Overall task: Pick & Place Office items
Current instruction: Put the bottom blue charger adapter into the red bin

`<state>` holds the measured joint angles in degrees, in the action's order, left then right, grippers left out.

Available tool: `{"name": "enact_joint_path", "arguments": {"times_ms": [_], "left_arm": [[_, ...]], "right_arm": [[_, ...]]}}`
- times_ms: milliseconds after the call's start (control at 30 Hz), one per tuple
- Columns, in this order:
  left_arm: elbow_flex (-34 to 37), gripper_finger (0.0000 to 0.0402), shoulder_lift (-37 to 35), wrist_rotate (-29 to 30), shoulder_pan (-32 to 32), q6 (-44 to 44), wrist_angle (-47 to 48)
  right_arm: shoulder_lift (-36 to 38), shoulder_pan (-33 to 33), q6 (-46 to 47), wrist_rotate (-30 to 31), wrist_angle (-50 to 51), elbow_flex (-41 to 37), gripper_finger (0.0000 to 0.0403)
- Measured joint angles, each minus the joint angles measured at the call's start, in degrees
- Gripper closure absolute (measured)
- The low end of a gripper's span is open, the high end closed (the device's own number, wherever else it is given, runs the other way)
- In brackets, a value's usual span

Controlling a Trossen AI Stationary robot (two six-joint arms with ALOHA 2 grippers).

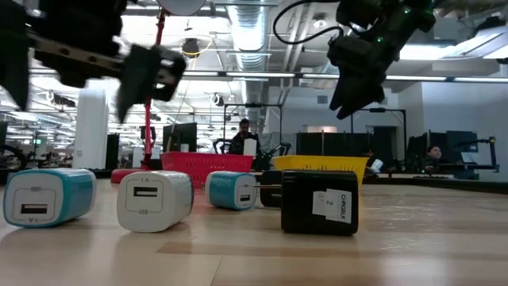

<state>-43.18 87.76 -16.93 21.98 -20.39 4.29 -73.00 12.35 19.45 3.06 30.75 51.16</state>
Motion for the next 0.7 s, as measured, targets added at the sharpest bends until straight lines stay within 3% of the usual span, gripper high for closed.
{"name": "enact_joint_path", "arguments": {"times_ms": [133, 267, 700], "left_arm": [[-0.07, 0.0147, 3.09, -1.46, -0.83, -4.82, -7.57], [0.0, 0.0147, 6.37, -6.24, -1.44, -7.57, -7.42], [0.0, 0.0147, 15.11, -10.4, -1.71, -17.22, -11.38]], "right_arm": [[-1.65, -1.15, 0.03, -0.32, 0.13, 0.0, 0.0184], [-2.44, -2.32, 0.04, -1.16, 0.17, 0.0, 0.0184], [-1.98, -3.4, 3.11, -4.78, -1.49, 0.07, 0.0184]]}}
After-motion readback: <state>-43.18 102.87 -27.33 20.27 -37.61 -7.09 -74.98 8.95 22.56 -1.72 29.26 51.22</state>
